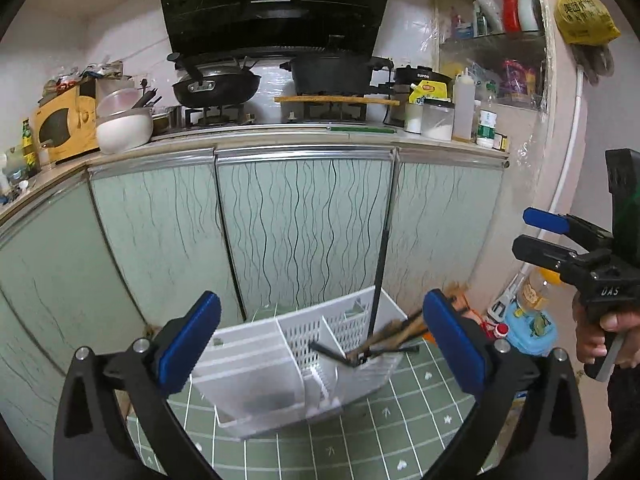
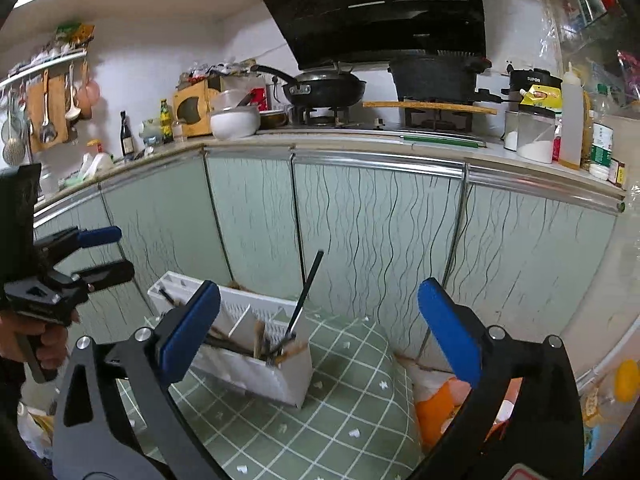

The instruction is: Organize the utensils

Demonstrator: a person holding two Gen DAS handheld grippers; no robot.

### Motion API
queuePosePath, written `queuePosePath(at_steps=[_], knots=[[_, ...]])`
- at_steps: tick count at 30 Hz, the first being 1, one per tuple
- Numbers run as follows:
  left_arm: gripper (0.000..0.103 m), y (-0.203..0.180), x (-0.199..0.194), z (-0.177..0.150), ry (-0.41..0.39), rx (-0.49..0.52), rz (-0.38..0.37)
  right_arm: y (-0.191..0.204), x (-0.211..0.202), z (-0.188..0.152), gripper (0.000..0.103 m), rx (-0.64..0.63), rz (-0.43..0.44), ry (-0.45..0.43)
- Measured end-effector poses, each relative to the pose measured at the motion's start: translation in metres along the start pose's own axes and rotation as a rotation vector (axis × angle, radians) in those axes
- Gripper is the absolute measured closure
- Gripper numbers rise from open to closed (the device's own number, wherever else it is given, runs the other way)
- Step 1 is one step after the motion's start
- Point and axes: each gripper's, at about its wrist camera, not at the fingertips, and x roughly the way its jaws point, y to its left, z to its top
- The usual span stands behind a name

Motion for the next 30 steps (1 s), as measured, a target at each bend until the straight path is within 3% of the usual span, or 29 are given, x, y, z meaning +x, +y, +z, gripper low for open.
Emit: queuePosePath(at_steps=[11, 19, 30], knots=[[0.004, -0.012, -0.04, -0.032, -0.009, -0.008, 0.029, 0.027, -0.037, -0.042, 0.008, -0.046, -0.036, 0.016], [0.004, -0.019, -0.068, -0.06, -0.027, -0.017, 0.083, 0.055, -0.064, -0.081, 0.008, -0.104, -0.065, 0.033], [0.004, -0.026, -0.096, -0.12, -0.013, -0.029, 0.183, 0.07, -0.097, -0.143, 0.008, -0.091, -0.103, 0.054]])
